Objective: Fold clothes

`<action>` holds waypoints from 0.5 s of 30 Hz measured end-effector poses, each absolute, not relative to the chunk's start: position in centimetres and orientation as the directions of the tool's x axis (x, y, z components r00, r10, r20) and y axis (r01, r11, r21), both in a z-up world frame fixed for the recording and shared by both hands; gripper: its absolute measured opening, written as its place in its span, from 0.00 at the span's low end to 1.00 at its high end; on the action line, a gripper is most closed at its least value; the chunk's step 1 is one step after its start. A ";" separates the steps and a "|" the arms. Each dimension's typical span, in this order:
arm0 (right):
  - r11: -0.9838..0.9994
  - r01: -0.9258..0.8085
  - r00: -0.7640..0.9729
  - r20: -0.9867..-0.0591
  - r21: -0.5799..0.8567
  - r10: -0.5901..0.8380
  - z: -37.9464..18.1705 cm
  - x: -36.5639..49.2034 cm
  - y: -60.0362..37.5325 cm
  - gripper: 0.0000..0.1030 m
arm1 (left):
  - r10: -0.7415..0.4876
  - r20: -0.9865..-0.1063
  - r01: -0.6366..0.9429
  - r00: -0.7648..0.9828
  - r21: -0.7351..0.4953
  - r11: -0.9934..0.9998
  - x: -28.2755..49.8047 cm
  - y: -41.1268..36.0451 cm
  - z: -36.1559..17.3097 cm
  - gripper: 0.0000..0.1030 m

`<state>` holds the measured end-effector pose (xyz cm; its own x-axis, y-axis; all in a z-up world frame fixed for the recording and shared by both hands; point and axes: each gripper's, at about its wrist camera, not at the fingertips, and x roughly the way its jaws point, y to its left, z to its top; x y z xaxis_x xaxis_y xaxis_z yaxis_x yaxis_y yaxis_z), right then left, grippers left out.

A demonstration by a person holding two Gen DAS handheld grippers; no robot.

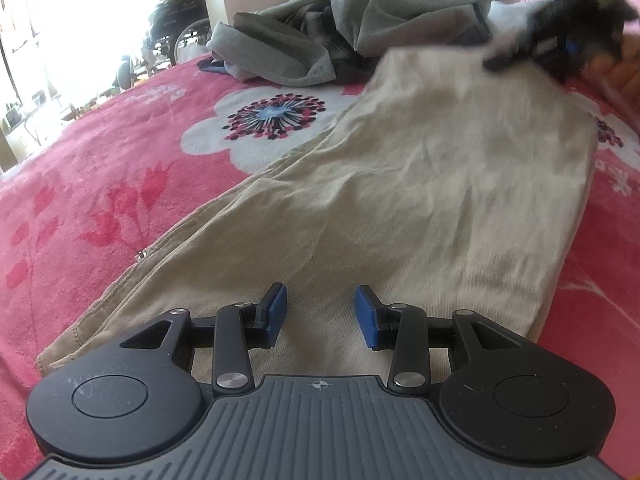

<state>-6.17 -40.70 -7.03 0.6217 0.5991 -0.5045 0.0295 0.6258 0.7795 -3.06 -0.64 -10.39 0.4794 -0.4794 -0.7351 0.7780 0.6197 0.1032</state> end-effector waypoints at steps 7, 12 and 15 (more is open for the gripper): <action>0.634 -0.120 0.637 -0.431 0.764 0.639 -0.5 -5.8 -36.8 0.08 | -0.475 -0.730 0.779 0.492 0.125 0.614 -3.4 -0.7 -10.2 0.37; 0.656 -0.172 0.626 -0.433 0.735 0.649 1.7 -5.8 -34.8 0.08 | -0.508 -0.690 0.786 0.516 0.146 0.601 -3.3 -0.5 -7.8 0.37; 0.661 -0.172 0.627 -0.436 0.730 0.646 1.8 -6.0 -34.2 0.08 | -0.536 -0.665 0.794 0.521 0.148 0.589 -2.4 -1.1 -6.8 0.37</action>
